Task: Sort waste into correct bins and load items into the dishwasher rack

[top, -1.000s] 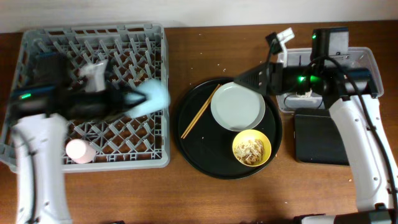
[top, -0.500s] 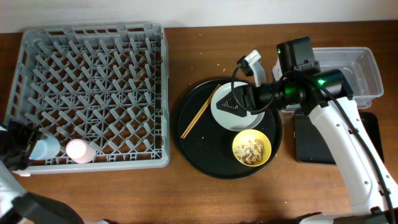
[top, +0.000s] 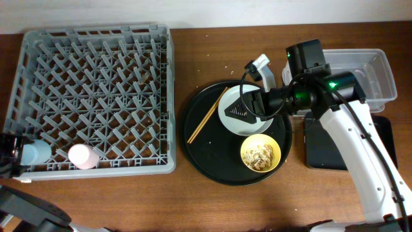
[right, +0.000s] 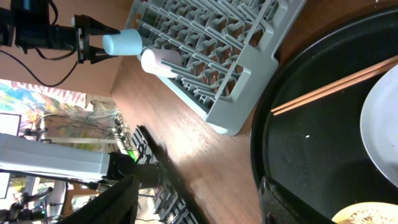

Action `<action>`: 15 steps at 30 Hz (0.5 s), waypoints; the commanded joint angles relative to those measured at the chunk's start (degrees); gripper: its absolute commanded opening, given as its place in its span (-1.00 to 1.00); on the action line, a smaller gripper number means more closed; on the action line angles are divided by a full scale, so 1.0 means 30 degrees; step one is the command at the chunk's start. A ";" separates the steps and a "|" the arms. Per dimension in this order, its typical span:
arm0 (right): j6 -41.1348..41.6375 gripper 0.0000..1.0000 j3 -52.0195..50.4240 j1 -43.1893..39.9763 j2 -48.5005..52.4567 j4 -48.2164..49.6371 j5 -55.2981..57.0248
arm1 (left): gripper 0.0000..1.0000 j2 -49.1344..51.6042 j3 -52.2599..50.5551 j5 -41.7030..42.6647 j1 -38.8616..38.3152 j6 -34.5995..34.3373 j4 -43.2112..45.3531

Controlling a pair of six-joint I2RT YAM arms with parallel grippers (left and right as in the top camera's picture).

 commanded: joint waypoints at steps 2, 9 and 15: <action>-0.0423 0.25 0.0175 0.0138 -0.0379 -0.0146 0.0153 | 0.11 0.1078 -0.0066 -0.1013 0.0036 -0.1661 -0.0430; -0.0423 0.25 0.0175 0.0138 -0.0386 -0.0306 0.0146 | 0.58 0.2382 -0.0058 -0.1078 0.0036 -0.2149 -0.0437; -0.0576 0.24 0.0175 0.0138 -0.0386 -0.0583 0.0080 | 0.88 0.2368 -0.0051 -0.1064 0.0029 -0.1858 -0.0663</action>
